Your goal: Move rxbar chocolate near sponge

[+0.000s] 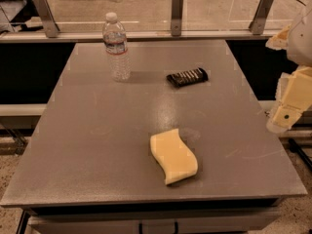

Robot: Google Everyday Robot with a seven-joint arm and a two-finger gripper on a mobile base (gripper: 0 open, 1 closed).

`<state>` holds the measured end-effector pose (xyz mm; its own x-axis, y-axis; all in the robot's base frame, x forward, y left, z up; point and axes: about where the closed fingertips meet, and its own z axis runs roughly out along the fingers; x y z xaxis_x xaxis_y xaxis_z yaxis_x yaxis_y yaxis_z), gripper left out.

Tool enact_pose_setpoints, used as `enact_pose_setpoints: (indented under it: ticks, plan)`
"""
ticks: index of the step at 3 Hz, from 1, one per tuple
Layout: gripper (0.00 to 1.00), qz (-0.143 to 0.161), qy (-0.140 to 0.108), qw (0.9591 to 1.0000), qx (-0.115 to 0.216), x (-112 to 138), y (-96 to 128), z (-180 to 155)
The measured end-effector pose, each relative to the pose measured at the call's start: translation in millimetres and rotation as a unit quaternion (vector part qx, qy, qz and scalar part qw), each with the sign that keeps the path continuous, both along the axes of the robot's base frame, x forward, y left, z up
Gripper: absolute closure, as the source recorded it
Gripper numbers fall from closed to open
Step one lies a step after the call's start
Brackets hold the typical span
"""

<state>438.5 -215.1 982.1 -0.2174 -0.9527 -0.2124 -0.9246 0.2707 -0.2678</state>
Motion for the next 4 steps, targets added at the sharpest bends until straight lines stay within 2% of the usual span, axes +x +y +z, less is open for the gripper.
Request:
enact_pose_setpoints:
  ticks: [1,2,3,4]
  plan:
    - [0.00,0.000,0.000,1.0000,0.000,0,0,0]
    - [0.00,0.038,-0.017,0.9988,-0.027,27,9,5]
    - [0.00,0.103,-0.038,0.9919,-0.063,79,23,16]
    - [0.00,0.176,-0.035,0.9810,-0.074,139,48,12]
